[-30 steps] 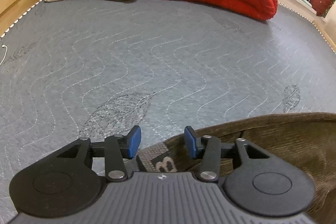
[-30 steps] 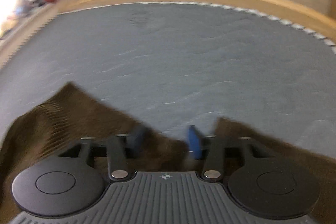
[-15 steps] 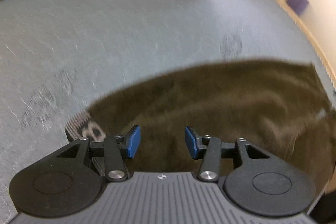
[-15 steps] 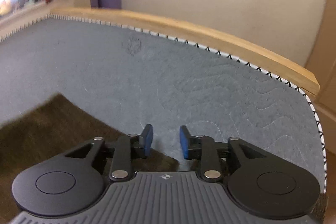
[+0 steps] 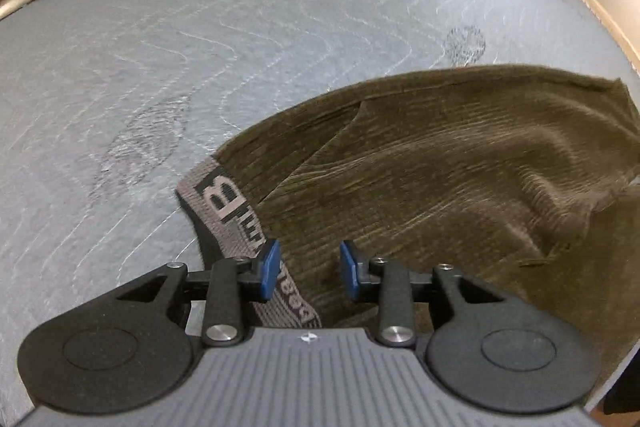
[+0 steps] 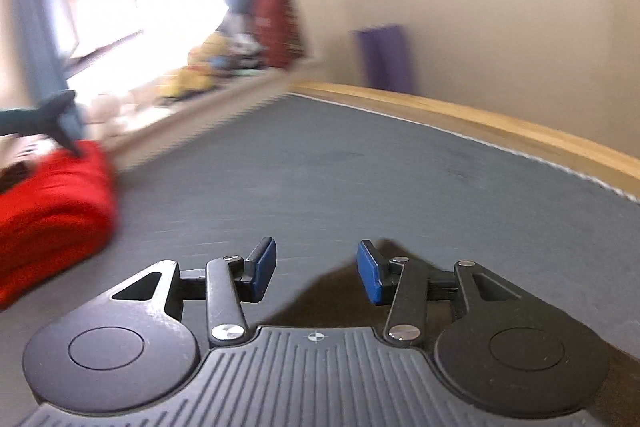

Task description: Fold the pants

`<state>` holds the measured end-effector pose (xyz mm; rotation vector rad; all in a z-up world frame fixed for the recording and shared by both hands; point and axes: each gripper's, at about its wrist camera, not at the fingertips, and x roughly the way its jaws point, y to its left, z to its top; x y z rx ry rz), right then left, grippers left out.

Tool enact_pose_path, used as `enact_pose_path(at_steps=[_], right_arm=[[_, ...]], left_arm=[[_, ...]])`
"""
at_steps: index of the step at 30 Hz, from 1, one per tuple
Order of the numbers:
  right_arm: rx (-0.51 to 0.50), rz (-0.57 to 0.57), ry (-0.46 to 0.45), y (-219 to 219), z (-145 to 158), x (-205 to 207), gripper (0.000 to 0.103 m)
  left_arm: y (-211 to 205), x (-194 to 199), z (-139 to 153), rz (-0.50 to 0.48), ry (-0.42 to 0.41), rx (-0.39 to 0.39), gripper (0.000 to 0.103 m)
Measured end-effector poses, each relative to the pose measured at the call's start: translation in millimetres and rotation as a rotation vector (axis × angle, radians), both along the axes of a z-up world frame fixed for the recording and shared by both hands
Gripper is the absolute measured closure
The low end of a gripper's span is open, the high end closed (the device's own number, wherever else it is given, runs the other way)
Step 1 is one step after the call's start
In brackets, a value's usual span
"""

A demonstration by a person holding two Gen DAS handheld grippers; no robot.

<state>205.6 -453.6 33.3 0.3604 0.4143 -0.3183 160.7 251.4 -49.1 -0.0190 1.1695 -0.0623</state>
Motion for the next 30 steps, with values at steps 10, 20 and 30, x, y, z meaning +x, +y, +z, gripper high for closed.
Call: enact_pose_path(at_steps=[10,20,30], right_arm=[[0.003,0.284,-0.002,78,66,-99,0.046],[0.035,0.407,0.186,112,24,-105,0.046],[-0.017,0.417,0.2,118,2,-86,0.046]], left_arm=[[7,-97,61,0.005,0.008,-0.018,0.058],[21,-121,-9,0.017,0.185,-0.07,0.046],[-8,-130,-39,-0.171,0.293,0.041,0.051]])
